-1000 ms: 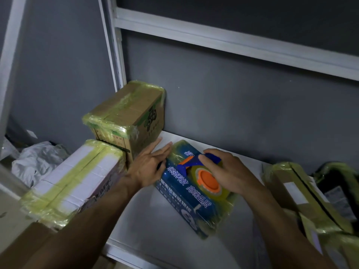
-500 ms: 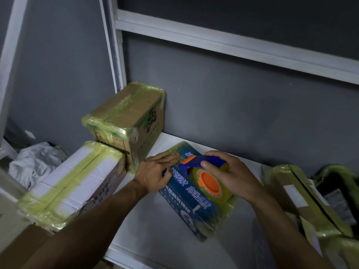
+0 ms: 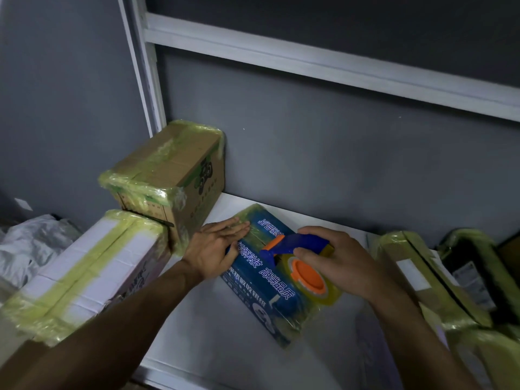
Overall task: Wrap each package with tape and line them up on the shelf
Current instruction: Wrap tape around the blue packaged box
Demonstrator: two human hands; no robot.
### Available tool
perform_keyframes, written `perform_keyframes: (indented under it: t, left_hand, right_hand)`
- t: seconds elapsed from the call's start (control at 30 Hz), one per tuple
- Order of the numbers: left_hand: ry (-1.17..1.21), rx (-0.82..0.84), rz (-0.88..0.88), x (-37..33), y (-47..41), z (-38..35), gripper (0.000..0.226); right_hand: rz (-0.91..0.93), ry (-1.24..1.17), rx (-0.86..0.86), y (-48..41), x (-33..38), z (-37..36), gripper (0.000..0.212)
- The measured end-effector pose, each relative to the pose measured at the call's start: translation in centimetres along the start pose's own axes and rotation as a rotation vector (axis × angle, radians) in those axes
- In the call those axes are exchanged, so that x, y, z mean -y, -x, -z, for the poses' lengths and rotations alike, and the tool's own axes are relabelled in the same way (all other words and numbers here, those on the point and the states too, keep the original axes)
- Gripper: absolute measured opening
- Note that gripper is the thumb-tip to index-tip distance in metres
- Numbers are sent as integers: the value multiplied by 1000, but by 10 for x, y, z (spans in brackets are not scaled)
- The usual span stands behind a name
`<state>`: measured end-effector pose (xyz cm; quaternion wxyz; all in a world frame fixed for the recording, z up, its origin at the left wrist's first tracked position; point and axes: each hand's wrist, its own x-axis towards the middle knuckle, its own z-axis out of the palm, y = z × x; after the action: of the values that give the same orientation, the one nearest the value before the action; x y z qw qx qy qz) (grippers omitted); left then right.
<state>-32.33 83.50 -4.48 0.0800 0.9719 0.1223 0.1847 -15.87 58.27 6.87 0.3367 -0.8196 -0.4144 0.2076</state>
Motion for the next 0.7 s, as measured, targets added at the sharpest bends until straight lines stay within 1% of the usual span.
perform_keyframes:
  t: [0.07,0.13,0.23,0.3,0.37,0.47,0.5,0.57,0.7]
  left_hand:
    - [-69,37,-28,3,-1,2,58]
    - [-147,94,-25,8,-3,5,60]
    - [-254,198,51,13,-14,10,60]
    - [-284,218,96,8,-21,12,60]
    - [-193,197,92,1,-22,9,58]
    - [-13,162,-30,-10,-12,-1,58]
    - [11,151,-40,-14,-8,-6,59]
    - [17,119,-2,-18,-3,-12,60]
    - [6,95,36,-19,-4,-16,62]
  right_hand:
    - [0,-14,3,-2,0,-5,37]
    - [19,-52,-6,-5,-1,-11,37]
    - [31,-120,-54,-11,-1,-18,31]
    - [9,-156,-64,-16,0,-19,27]
    - [0,-169,-58,-19,-1,-19,27]
    - [-1,-202,-68,-18,-5,-17,31]
    - [0,-214,-73,-18,-6,-18,34]
    - [4,-221,-84,-18,-6,-20,41]
    - [10,-182,-95,-18,-4,-21,55]
